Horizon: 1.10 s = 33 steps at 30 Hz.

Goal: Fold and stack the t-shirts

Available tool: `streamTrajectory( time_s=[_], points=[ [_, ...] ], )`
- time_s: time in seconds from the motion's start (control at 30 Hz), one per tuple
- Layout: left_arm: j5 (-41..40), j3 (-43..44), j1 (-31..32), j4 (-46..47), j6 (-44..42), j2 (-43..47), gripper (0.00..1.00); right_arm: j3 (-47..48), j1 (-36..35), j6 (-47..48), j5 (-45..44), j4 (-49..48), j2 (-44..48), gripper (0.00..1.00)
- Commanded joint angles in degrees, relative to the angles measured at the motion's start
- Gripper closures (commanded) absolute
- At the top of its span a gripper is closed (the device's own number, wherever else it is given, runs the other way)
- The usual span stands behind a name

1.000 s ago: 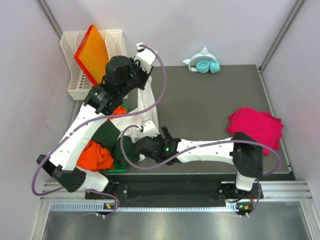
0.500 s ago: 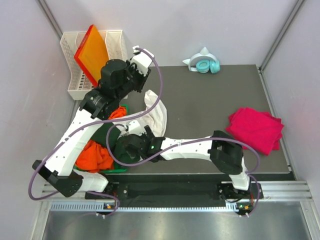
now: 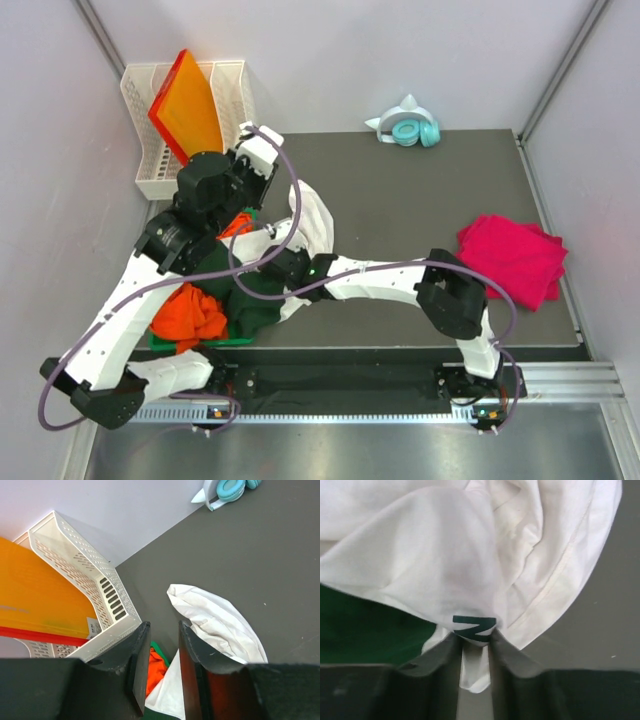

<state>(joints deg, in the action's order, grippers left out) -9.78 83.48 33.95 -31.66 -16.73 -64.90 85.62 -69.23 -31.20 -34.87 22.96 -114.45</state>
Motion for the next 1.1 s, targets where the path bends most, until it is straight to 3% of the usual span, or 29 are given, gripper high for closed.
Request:
streamTrajectory(
  time_s=[0.0, 0.03, 0.27, 0.4, 0.63, 0.8, 0.93, 1.07],
  points=[
    [-2.1, -1.3, -0.4, -0.2, 0.6, 3.1, 0.66, 2.9, 1.1, 0.3, -1.2, 1.4, -1.3, 0.92],
    [-2.6, -1.8, -0.5, -0.3, 0.7, 3.8, 0.66, 3.1, 1.1, 0.4, -1.7, 1.6, -1.0, 1.00],
    [-4.8, -3.9, -1.3, -1.0, 1.1, 5.8, 0.67, 4.0, 3.1, 1.6, -8.8, 6.8, 6.4, 1.00],
    [-4.7, -5.3, -2.8, -1.3, 1.9, 6.9, 0.67, 6.0, 7.9, 2.9, -14.6, 10.1, 18.8, 1.00],
    [-4.5, -8.5, -3.6, -1.0, 2.3, 9.0, 0.67, 16.1, 14.2, 14.8, -24.4, 10.3, 31.6, 1.00],
    [-4.3, -10.7, -4.5, -0.8, 2.7, 9.3, 0.67, 15.8, 15.2, 19.2, -32.0, 5.8, 40.4, 1.00],
    [-3.4, -12.0, -4.8, -0.6, 3.4, 8.9, 0.67, 13.1, 15.9, 21.5, -33.3, 5.5, 44.2, 1.00],
    [-2.3, -14.3, -5.0, -1.3, 3.8, 8.1, 0.67, 10.1, 15.9, 14.8, -29.0, 13.4, 43.2, 1.00]
  ],
)
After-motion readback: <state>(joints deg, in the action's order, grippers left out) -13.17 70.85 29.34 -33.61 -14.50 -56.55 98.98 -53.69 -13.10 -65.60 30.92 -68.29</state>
